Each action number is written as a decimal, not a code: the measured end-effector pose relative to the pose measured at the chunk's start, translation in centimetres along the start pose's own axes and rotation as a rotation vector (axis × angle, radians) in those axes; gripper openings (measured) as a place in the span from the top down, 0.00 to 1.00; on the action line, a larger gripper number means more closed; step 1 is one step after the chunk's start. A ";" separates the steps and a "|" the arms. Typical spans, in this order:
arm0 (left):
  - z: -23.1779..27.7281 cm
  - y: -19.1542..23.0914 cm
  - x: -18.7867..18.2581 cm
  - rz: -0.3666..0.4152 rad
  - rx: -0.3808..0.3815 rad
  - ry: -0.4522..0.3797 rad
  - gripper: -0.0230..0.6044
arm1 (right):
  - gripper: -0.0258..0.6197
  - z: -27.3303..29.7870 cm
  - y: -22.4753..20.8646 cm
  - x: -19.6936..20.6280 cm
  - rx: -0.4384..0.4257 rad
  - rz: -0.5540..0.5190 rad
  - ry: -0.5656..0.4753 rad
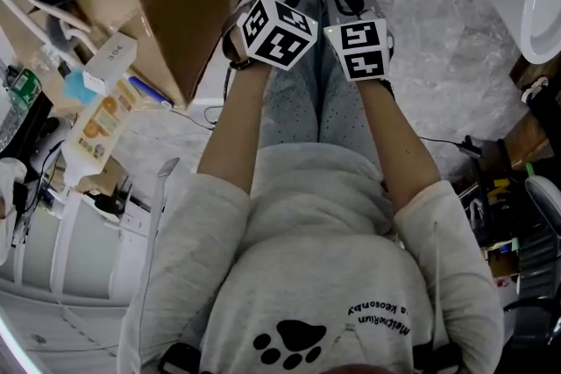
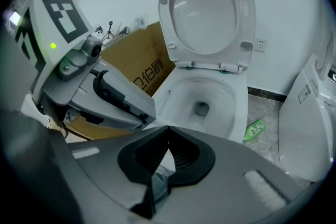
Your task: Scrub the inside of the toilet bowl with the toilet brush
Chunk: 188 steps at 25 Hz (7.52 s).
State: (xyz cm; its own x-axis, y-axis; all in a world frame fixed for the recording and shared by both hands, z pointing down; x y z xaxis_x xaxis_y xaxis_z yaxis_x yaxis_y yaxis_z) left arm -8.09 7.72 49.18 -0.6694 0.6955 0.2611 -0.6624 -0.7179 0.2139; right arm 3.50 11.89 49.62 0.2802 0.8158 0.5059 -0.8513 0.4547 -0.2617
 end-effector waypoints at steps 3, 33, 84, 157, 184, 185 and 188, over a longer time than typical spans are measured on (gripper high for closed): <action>-0.2 0.2 0.3 0.004 0.006 0.002 0.71 | 0.96 0.8 0.4 0.0 -0.015 -0.036 0.018; -1.6 2.8 0.2 0.027 0.050 0.076 0.72 | 0.81 10.1 1.6 -0.2 -0.208 -0.544 0.116; 0.0 10.9 -4.7 -0.112 -0.110 0.114 0.72 | 0.83 17.1 -1.0 -9.2 -0.266 -0.671 0.086; 3.1 6.1 -4.6 -0.094 0.039 0.081 0.71 | 0.83 14.4 -2.7 -3.5 -0.110 -0.572 0.227; -0.6 6.4 0.2 -0.238 -0.022 0.006 0.72 | 0.82 13.6 1.8 -3.5 -0.129 -0.593 0.214; -0.6 6.3 0.1 -0.244 -0.021 0.002 0.72 | 0.80 13.1 1.3 -3.6 -0.111 -0.556 0.211; -0.6 5.9 -0.1 -0.244 -0.019 -0.002 0.72 | 0.80 11.9 -0.3 -2.9 -0.083 -0.487 0.204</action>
State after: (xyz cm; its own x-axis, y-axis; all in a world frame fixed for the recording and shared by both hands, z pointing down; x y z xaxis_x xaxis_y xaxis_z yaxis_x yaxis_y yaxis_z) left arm -12.13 3.49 49.89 -0.4880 0.8484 0.2054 -0.8107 -0.5277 0.2535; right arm -2.30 5.14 58.04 0.7215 0.5524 0.4175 -0.5657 0.8179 -0.1046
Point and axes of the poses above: the fingertips, and each gripper's own axes: z forward along the fingers, y to its left, x out of its underside, the point moved 9 cm from there along -z, backward along the fingers, and after that the axes turned 6 degrees about -z, right-handed, at the moved point
